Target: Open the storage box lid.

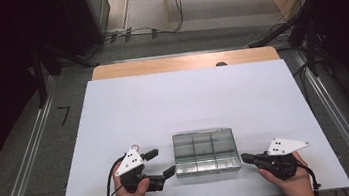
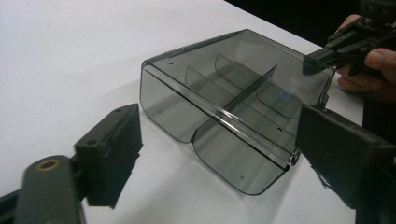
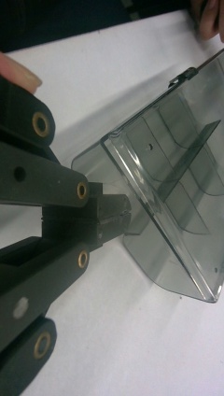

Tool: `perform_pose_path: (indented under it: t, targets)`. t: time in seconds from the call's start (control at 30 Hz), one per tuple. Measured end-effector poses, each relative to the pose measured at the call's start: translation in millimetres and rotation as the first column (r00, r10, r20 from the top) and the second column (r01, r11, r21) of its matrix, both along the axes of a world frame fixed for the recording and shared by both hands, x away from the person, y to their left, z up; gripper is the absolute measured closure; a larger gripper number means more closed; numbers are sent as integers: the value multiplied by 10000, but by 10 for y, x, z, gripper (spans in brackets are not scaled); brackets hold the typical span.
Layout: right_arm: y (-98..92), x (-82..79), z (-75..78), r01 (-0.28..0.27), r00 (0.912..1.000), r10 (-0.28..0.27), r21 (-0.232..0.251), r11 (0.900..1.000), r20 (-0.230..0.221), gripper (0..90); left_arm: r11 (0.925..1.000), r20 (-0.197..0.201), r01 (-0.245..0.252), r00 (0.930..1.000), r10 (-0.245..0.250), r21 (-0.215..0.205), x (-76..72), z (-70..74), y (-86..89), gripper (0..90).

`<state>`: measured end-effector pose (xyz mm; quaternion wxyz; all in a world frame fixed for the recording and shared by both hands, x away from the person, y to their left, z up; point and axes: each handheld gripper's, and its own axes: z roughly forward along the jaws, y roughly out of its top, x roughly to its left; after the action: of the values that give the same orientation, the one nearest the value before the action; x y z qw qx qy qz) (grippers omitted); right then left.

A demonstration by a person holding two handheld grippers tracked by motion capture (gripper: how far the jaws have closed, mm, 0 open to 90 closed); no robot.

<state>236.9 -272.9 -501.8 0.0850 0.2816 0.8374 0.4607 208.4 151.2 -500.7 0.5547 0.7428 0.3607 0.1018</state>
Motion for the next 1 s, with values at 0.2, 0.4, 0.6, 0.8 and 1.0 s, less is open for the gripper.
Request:
perform_pose_path:
  t: [0.2,0.4,0.6,0.8,1.0]
  targets:
    - [20,8,9,-324,9994,324,-68,9995,-78,883,9999,-224,15,9997,-17,-123,-6,18,62,440]
    - [30,7,13,-523,9985,522,-72,9986,-134,883,9999,-896,49,9960,-41,94,31,-26,107,792]
    - [30,12,8,-661,9976,657,-234,9975,-198,884,9962,-1526,823,9853,-771,286,79,-74,56,894]
    - [20,9,14,-827,9964,824,-169,9964,-174,884,9899,-1719,1271,9784,-1148,624,85,-97,-17,895]
    - [17,7,17,-853,9963,851,-189,9962,-115,884,9838,-1646,1653,9746,-1522,691,76,-99,-84,895]
